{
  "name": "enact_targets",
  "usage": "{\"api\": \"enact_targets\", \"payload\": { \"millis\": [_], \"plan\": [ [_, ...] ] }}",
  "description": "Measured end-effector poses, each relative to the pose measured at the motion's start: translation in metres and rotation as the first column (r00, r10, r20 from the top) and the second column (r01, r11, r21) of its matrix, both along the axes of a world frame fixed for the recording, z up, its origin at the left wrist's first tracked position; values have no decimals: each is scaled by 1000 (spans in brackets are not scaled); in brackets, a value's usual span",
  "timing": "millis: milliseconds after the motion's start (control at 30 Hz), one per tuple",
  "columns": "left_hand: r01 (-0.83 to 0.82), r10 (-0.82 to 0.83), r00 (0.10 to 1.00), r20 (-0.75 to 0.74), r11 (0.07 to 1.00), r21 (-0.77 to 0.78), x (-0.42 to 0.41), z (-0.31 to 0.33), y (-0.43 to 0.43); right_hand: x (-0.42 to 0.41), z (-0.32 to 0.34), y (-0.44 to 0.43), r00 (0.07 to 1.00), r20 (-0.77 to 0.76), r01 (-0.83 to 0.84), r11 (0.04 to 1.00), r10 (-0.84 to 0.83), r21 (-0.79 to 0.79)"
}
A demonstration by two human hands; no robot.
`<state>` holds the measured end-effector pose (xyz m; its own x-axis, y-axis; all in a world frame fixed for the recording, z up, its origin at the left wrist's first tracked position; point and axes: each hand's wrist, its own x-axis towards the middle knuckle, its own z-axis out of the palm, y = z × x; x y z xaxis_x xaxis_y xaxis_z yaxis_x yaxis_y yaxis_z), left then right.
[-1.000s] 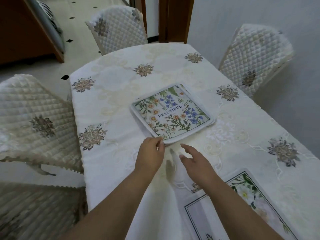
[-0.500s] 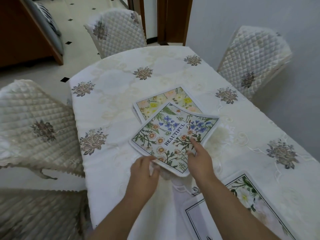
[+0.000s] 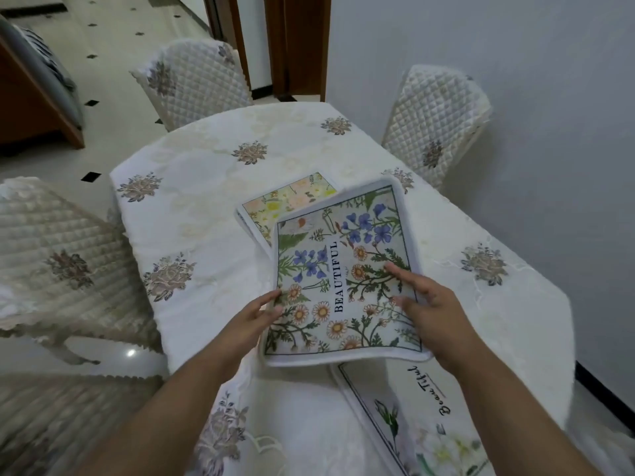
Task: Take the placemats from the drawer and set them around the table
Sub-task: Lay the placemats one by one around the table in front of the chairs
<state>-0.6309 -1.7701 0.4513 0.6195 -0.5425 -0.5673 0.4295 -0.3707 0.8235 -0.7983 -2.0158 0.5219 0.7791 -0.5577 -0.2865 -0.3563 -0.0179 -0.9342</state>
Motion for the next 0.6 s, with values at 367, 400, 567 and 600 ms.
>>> {"api": "enact_targets", "payload": {
  "millis": [367,400,567,600],
  "plan": [
    [305,-276,923,268,950,-72,-53,65,67,-112,50,97,997,8,77,986,-77,-150],
    [333,-304,902,308,942,-47,-56,70,78,-121,52,114,995,1,99,979,-100,-176],
    [392,-346,838,423,920,-24,-74,87,140,-156,57,199,981,-53,165,943,-187,-288],
    [398,-348,823,450,917,-19,-77,90,153,-162,58,217,978,-69,164,929,-197,-331]
  ]
}}
